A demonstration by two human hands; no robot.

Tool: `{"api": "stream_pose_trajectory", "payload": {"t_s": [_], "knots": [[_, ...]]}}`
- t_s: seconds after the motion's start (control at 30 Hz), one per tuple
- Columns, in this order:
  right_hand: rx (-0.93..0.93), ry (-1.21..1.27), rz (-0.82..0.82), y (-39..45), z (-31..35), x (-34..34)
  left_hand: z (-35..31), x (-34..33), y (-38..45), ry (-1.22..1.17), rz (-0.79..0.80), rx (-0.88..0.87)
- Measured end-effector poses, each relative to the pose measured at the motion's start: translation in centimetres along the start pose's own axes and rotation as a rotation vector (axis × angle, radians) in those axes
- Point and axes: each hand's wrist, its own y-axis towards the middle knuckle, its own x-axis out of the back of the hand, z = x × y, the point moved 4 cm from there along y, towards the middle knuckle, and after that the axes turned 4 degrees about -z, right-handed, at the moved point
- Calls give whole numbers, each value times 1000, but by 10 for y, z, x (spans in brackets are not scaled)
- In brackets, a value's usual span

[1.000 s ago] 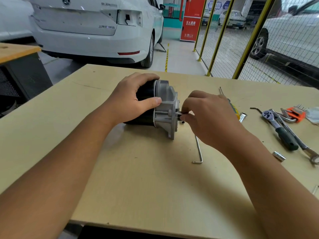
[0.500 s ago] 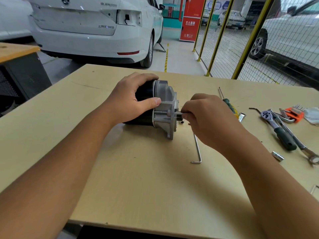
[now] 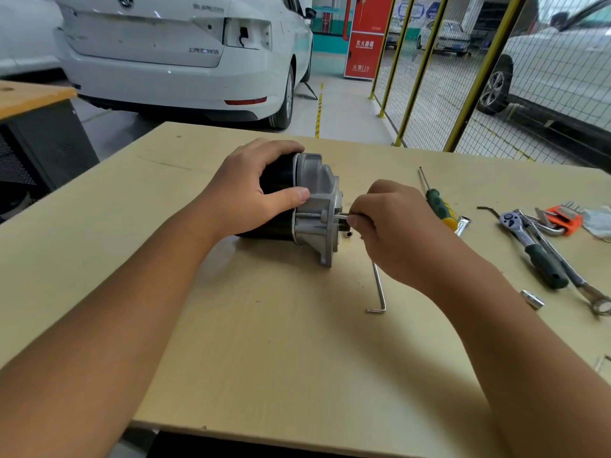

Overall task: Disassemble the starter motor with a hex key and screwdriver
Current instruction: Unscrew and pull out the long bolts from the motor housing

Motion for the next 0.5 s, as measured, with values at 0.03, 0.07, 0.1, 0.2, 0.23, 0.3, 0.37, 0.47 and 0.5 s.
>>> {"api": "stream_pose_trajectory", "payload": {"t_s": [0.03,0.07,0.1,0.2,0.23,0.3,0.37,0.47,0.5], "knots": [[3,-25,6,0,1,0,0,0,0,2,1,1],[15,-52,2,1,2,0,-1,0,0,4,1,2],[29,-80,-8,1,4,1,-1,1,0,5,1,2],[64,-152,-53,2,6,4,-1,1,0,7,1,1],[73,-185,-71,2,7,5,-2,1,0,6,0,0],[82,-232,-107,1,8,7,-2,0,0,5,-2,-1],[80,-233,-116,0,8,7,-2,0,0,3,-5,0],[52,-153,-88,0,5,5,-1,0,0,1,-7,1],[46,-113,-76,0,4,5,-1,0,0,0,-8,1]]}}
